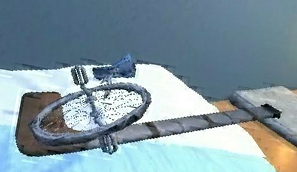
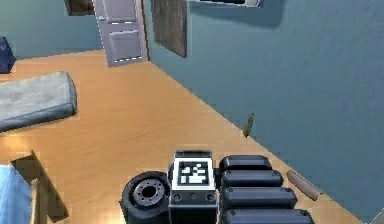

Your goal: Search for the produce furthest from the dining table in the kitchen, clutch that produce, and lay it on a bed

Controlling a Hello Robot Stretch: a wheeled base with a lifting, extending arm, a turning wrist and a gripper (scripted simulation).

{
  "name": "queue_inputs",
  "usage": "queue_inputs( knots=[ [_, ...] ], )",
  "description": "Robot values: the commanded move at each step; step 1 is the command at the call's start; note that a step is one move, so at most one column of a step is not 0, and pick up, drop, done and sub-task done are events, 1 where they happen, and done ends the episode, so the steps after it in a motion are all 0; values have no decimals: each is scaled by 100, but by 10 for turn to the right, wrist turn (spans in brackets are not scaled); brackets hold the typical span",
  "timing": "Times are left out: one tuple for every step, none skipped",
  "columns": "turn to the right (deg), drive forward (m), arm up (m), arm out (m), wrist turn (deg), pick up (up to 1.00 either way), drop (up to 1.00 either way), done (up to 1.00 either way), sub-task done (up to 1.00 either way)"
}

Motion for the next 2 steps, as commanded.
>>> queue_inputs(
  knots=[
    [-420,0,0,0,0,0,0,0,0],
    [330,0,0,0,0,0,0,0,0]
  ],
)
